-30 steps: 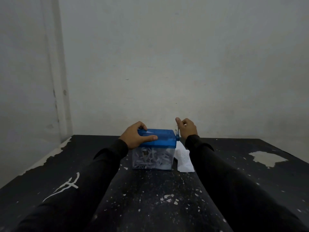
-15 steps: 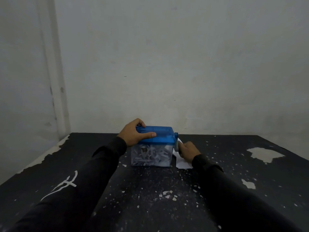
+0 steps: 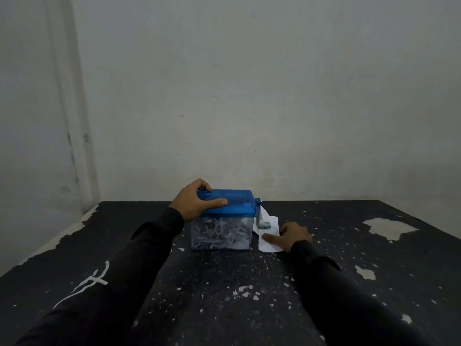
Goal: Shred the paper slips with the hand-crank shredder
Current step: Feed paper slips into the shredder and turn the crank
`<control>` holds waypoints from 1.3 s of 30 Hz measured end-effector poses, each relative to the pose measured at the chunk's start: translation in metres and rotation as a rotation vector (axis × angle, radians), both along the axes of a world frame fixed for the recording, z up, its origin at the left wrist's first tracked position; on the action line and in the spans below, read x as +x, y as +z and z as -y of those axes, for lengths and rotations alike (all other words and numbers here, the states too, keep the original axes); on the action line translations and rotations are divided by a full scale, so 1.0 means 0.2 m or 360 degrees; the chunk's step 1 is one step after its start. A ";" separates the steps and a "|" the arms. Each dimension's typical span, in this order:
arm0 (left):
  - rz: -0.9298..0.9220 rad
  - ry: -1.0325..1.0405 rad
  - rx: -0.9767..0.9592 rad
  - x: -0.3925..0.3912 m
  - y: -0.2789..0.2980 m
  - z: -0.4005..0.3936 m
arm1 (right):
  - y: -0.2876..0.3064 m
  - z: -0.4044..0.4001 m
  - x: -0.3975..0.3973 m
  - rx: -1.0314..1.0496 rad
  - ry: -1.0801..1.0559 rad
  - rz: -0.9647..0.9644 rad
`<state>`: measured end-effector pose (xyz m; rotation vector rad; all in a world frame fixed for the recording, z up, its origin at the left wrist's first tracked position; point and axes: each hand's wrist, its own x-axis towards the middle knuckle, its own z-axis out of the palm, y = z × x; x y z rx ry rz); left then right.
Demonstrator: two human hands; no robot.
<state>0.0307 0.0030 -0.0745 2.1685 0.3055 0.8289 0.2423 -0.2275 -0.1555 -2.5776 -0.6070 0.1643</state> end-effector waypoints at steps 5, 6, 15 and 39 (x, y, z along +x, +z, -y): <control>-0.0004 0.0008 -0.0017 -0.01 0.00 0.00 | 0.00 0.01 0.01 0.0342 -0.0037 -0.0114; -0.0001 0.0004 -0.0017 -0.01 0.00 0.00 | 0.00 0.02 0.01 0.0431 -0.0043 -0.0126; 0.0009 -0.0005 -0.0022 -0.02 0.01 0.02 | 0.02 0.06 0.01 0.0764 -0.0113 -0.0087; -0.0083 0.0034 0.0175 -0.03 0.01 -0.01 | 0.33 0.08 -0.15 0.1571 0.0355 0.0090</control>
